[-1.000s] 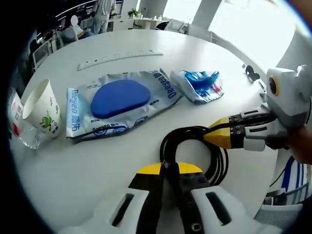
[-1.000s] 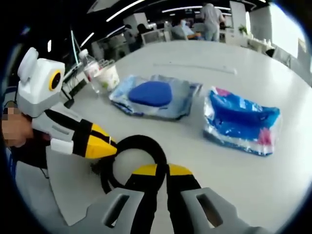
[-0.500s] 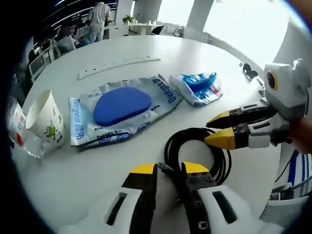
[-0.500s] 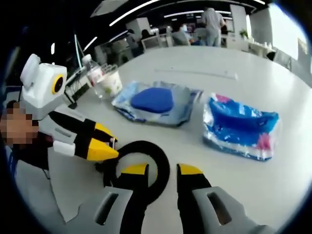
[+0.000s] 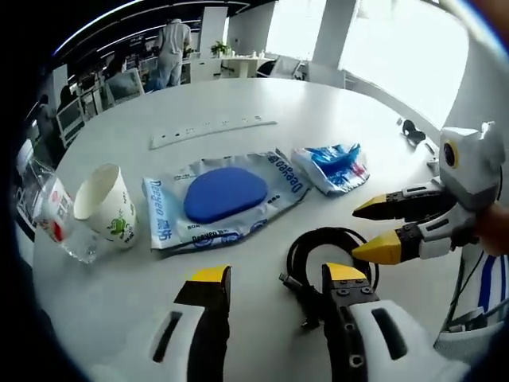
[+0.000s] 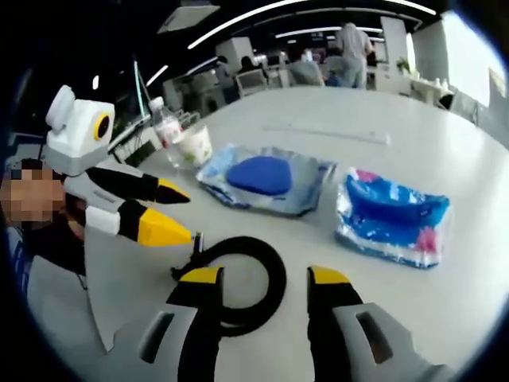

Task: Arrange the tabletop items into an orderly group along one side of the table until the central work area is clear of visible clutter.

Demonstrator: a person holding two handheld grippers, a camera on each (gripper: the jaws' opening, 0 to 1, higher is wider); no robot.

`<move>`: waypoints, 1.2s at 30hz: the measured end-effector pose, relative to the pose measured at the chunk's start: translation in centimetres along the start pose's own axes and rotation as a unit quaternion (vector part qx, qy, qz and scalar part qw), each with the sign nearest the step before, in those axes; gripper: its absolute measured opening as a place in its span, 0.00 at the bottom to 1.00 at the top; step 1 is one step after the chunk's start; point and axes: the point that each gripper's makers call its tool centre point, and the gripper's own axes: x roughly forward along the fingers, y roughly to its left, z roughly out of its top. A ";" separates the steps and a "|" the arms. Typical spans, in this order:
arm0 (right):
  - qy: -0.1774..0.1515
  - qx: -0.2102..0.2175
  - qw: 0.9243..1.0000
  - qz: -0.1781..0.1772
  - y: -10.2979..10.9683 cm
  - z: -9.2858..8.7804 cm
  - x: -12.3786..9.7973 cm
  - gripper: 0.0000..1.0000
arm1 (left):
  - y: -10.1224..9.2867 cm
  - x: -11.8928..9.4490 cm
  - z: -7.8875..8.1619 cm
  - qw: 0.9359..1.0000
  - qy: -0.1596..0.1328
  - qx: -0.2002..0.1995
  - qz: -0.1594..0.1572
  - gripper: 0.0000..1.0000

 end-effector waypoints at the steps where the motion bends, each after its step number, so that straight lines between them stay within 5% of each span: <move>1: -0.004 -0.002 1.000 0.000 0.1 0.2 -0.1 0.44 | 0.1 -0.2 0.1 1.000 -0.005 0.000 0.000 0.45; 9: -0.019 -0.046 0.999 0.007 1.4 1.0 -1.0 0.58 | 0.4 -1.9 0.7 0.999 -0.030 0.042 0.010 0.63; 36: -0.048 -0.098 0.994 0.017 3.9 2.5 -3.2 0.86 | 1.9 -6.5 0.5 0.996 -0.062 0.054 0.019 0.83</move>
